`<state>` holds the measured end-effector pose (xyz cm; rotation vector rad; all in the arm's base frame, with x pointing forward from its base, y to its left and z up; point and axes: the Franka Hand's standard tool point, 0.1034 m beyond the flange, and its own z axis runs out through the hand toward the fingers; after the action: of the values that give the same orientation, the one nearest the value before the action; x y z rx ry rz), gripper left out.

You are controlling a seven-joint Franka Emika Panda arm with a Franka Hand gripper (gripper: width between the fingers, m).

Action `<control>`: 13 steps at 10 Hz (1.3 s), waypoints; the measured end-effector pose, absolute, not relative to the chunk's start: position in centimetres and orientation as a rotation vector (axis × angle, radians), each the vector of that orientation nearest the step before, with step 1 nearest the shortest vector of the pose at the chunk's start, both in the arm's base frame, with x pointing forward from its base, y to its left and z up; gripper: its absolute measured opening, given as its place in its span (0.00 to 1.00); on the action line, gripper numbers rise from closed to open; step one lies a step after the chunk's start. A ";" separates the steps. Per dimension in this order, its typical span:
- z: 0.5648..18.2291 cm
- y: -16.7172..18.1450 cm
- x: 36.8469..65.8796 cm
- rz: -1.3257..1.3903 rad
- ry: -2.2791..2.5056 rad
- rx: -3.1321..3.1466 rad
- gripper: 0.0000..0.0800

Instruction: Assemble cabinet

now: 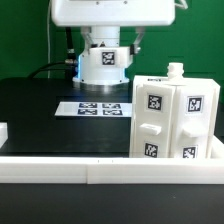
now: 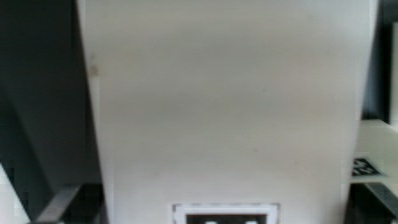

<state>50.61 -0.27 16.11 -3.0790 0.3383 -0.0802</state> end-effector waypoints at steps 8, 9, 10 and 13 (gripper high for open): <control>18.7 4.5 55.1 -0.080 0.419 -3.052 0.70; 18.6 4.4 55.1 -0.079 0.404 -3.057 0.70; 18.4 4.0 54.9 -0.075 0.356 -3.067 0.70; 18.4 5.1 56.9 -0.086 0.307 -3.073 0.70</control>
Offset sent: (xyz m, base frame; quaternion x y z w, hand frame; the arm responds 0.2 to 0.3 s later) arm 0.0449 0.0406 0.0284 -0.0095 -0.0249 0.0532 0.9982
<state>56.92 5.13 18.43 -3.0731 0.3072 -0.0859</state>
